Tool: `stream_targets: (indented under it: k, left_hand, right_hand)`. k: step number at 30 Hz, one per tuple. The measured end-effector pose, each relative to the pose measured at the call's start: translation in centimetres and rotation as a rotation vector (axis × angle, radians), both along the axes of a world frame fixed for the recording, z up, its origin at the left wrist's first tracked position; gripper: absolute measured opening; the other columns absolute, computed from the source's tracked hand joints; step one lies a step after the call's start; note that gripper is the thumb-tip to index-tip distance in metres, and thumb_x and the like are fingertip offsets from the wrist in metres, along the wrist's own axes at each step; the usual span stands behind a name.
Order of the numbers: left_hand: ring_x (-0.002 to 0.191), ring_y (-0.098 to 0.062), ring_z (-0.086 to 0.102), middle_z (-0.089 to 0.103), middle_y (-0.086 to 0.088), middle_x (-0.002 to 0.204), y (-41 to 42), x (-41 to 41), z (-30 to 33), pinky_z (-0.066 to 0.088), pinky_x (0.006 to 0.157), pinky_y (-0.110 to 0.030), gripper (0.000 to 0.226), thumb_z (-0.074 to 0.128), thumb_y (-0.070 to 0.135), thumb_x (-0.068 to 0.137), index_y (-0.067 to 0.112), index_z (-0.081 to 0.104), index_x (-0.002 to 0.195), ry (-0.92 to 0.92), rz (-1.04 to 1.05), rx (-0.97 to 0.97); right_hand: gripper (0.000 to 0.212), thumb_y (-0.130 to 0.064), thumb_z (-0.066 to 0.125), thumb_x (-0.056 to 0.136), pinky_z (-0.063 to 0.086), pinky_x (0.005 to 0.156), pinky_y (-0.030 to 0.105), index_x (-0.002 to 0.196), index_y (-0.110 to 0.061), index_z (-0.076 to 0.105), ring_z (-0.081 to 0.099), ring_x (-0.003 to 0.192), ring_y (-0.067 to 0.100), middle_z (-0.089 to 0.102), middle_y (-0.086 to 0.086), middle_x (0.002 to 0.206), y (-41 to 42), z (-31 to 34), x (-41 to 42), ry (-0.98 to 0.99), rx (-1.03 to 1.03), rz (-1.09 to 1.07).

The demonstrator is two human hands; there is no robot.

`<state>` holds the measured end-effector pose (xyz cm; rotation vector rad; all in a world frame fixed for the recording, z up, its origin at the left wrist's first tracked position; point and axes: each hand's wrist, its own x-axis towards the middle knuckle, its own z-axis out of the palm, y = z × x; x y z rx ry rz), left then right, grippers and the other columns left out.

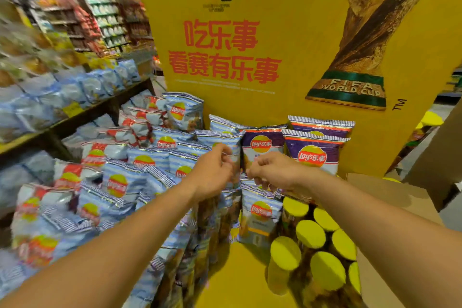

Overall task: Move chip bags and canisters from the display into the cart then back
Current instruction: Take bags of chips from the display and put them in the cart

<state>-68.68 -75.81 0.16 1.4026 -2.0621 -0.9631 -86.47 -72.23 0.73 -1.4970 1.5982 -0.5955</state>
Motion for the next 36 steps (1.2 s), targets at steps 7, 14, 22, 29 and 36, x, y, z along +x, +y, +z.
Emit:
stream_targets:
  k: [7, 14, 22, 29, 36]
  left_hand:
    - [0.079, -0.021, 0.068, 0.066, -0.005, 0.096, 5.5, 11.0, 3.6, 0.054, 0.068, -0.042, 0.014, 0.045, 0.018, 0.100, 0.024, 0.052, 0.110, 0.016, 0.213, -0.064]
    - [0.068, -0.016, 0.067, 0.069, 0.001, 0.081, 14.2, 23.7, 4.3, 0.048, 0.063, -0.030, 0.017, 0.048, 0.011, 0.090, 0.024, 0.057, 0.097, 0.002, 0.452, -0.088]
    - [0.060, -0.012, 0.063, 0.068, -0.002, 0.077, 27.0, 37.1, 3.4, 0.043, 0.049, -0.018, 0.017, 0.045, 0.007, 0.096, 0.008, 0.062, 0.099, -0.030, 0.634, 0.019]
    - [0.060, -0.014, 0.061, 0.063, 0.001, 0.071, 37.6, 45.4, 2.9, 0.046, 0.050, -0.021, 0.015, 0.048, 0.011, 0.098, 0.011, 0.062, 0.093, -0.019, 0.771, 0.053]
    - [0.065, -0.013, 0.062, 0.069, -0.004, 0.084, 47.3, 51.7, 1.4, 0.048, 0.058, -0.024, 0.017, 0.051, 0.017, 0.099, 0.005, 0.064, 0.101, -0.084, 0.852, 0.185]
  right_hand:
    - [0.031, -0.019, 0.059, 0.097, 0.035, 0.041, 0.017, 0.067, -0.013, 0.058, 0.047, 0.041, 0.004, 0.055, -0.006, 0.050, 0.0, 3.9, 10.3, -0.045, -0.078, 0.233]
    - [0.032, -0.019, 0.062, 0.095, 0.041, 0.050, 0.025, 0.063, -0.015, 0.058, 0.053, 0.051, 0.014, 0.057, -0.003, 0.052, 4.1, 4.8, 24.1, -0.101, -0.083, 0.496]
    - [0.025, -0.021, 0.058, 0.099, 0.043, 0.048, 0.022, 0.077, -0.009, 0.058, 0.057, 0.048, 0.013, 0.061, 0.010, 0.069, 13.4, 4.7, 37.9, -0.128, 0.029, 0.784]
    - [0.024, -0.026, 0.061, 0.098, 0.046, 0.052, 0.023, 0.082, -0.008, 0.059, 0.059, 0.056, 0.017, 0.061, 0.012, 0.074, 20.6, 3.3, 47.8, -0.068, 0.108, 0.962]
    - [0.043, -0.051, 0.081, 0.074, 0.052, 0.059, 0.028, 0.089, -0.015, 0.062, 0.057, 0.076, 0.022, 0.061, 0.008, 0.085, 24.9, -1.7, 52.8, 0.783, 0.198, 1.302]
